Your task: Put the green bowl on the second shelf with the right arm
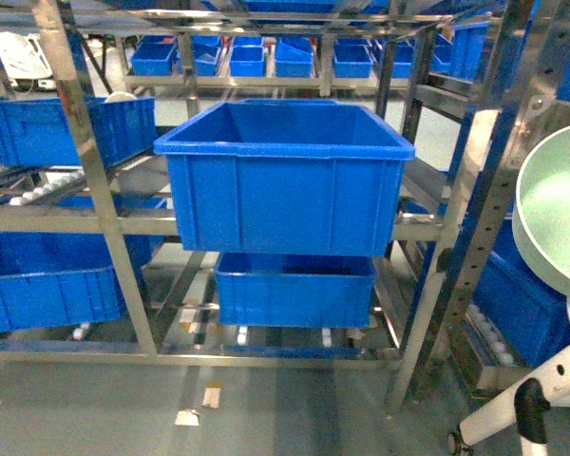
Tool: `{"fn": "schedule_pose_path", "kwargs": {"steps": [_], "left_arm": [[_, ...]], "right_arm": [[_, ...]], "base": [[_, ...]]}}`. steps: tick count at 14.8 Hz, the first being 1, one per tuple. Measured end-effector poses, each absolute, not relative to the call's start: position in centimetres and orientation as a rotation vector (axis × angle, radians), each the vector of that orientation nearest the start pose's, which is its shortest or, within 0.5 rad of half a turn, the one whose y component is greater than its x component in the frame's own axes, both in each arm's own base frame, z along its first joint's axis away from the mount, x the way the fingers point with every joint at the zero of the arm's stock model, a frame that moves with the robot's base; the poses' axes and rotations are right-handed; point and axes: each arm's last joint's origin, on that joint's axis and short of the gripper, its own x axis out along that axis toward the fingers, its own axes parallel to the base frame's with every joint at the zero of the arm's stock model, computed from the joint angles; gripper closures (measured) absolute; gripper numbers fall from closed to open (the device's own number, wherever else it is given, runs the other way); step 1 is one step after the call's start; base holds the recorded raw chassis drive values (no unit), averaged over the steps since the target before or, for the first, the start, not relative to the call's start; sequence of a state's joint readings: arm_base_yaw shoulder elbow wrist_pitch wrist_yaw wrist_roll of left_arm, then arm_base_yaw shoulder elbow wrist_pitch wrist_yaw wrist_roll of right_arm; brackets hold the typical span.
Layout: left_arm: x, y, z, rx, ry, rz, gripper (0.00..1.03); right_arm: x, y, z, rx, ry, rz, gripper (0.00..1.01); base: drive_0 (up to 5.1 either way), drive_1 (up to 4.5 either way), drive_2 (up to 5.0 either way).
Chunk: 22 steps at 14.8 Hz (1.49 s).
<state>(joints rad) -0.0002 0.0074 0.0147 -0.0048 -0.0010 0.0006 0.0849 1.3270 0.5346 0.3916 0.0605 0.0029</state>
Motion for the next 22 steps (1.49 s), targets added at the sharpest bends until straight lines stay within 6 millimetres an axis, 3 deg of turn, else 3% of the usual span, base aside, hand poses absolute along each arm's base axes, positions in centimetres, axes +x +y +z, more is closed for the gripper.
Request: {"fn": "schedule_pose_path", "kwargs": {"steps": [11, 15, 22], "left_arm": [[9.73, 0.0, 16.77, 0.001, -0.004, 0.001, 0.05], [9.73, 0.0, 16.75, 0.001, -0.003, 0.002, 0.05], [9.73, -0.01, 16.75, 0.001, -0.002, 0.0, 0.05]], "right_arm": [[25.93, 2.03, 18.99, -0.026, 0.397, 0.024, 0.98], [25.92, 2.04, 18.96, -0.026, 0.4, 0.027, 0.98], [25.93, 2.04, 19.0, -0.026, 0.397, 0.027, 0.98]], "base": [[-4.4, 2.38, 2.1], [0.0, 0.0, 0.0], [0.1, 4.35, -4.2]]}}
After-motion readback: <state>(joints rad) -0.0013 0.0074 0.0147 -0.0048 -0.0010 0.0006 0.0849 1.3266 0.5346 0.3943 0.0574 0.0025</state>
